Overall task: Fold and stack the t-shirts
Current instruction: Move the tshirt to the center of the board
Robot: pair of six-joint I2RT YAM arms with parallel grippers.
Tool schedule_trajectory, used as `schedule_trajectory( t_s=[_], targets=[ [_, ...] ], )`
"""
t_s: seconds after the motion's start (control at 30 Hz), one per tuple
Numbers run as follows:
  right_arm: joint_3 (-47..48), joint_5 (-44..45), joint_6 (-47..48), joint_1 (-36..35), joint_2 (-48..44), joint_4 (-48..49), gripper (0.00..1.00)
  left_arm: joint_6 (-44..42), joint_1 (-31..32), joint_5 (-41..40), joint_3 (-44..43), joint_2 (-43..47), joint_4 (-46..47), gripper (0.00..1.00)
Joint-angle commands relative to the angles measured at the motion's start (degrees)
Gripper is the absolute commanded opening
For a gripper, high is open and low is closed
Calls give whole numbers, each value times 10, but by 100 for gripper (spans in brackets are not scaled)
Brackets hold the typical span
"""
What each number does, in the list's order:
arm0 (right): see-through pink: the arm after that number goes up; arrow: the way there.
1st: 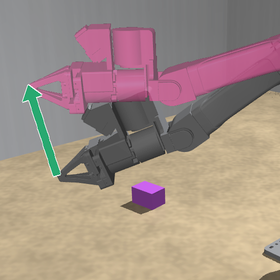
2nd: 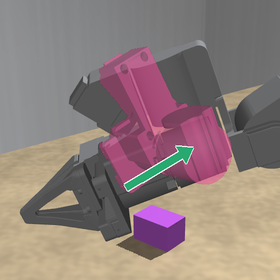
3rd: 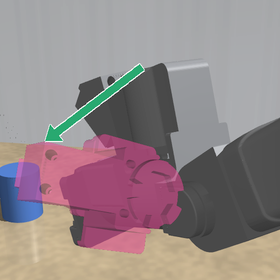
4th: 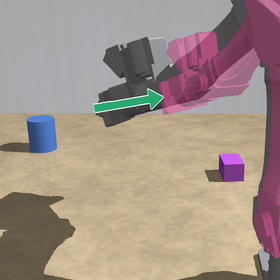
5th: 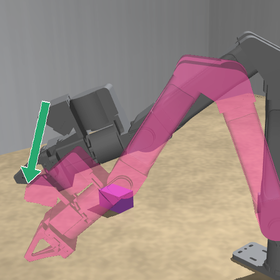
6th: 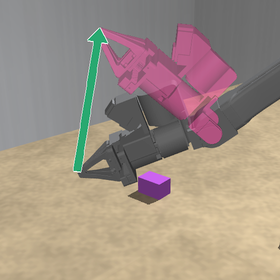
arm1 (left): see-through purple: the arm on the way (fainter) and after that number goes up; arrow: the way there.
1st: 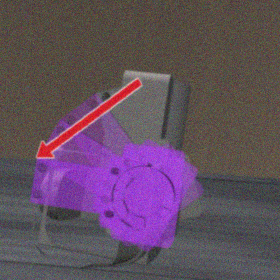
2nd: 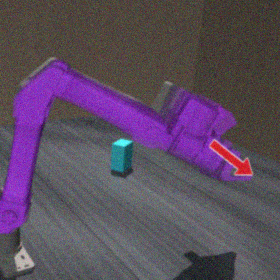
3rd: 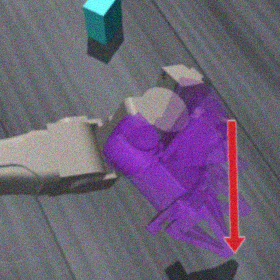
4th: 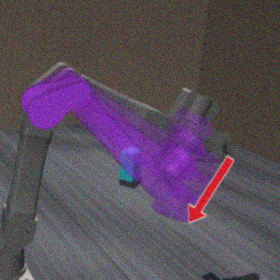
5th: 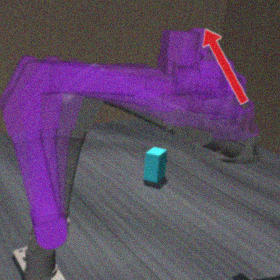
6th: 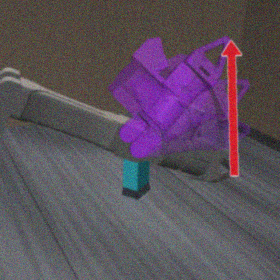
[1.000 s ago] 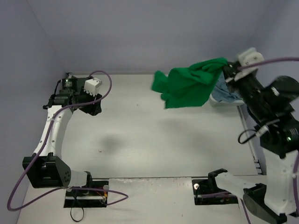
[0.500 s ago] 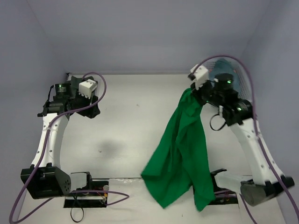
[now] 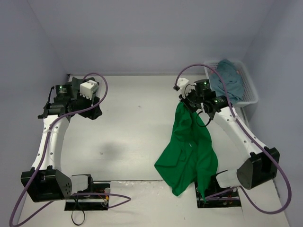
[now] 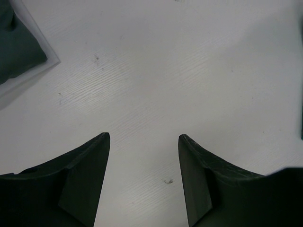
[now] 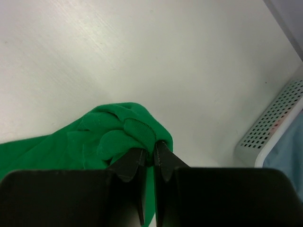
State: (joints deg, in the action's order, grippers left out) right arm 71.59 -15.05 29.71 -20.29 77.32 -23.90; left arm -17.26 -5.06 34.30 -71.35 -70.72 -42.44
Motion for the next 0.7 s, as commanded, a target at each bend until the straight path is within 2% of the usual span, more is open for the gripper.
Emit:
schedule_trajectory(
  t_s=[0.0,0.03,0.07,0.13,0.37,0.4,0.47,0.53,0.57,0.67],
  targets=[
    [-11,85,3,-6,42,111,0,7,-4,21,-4,9,31,54],
    [-8,119,2,-14,77,123,0,10,-3,25,-3,10,31,54],
    [-7,209,0,-15,97,157,0,12,-3,35,-3,9,32,54],
    [8,289,-6,-15,166,185,0,16,0,45,-3,8,32,54],
    [50,453,-4,-9,309,320,0,28,8,67,-5,4,35,55],
    [62,519,0,-9,330,329,0,30,8,70,-4,2,37,55],
    [91,578,17,-6,383,349,2,34,13,74,-3,-2,37,55],
    [98,630,30,-1,410,362,16,32,28,71,-1,-5,35,55],
    [101,643,39,3,412,365,28,28,36,69,0,-6,33,56],
    [87,658,46,16,387,373,49,13,80,61,-3,-12,24,56]
  ],
)
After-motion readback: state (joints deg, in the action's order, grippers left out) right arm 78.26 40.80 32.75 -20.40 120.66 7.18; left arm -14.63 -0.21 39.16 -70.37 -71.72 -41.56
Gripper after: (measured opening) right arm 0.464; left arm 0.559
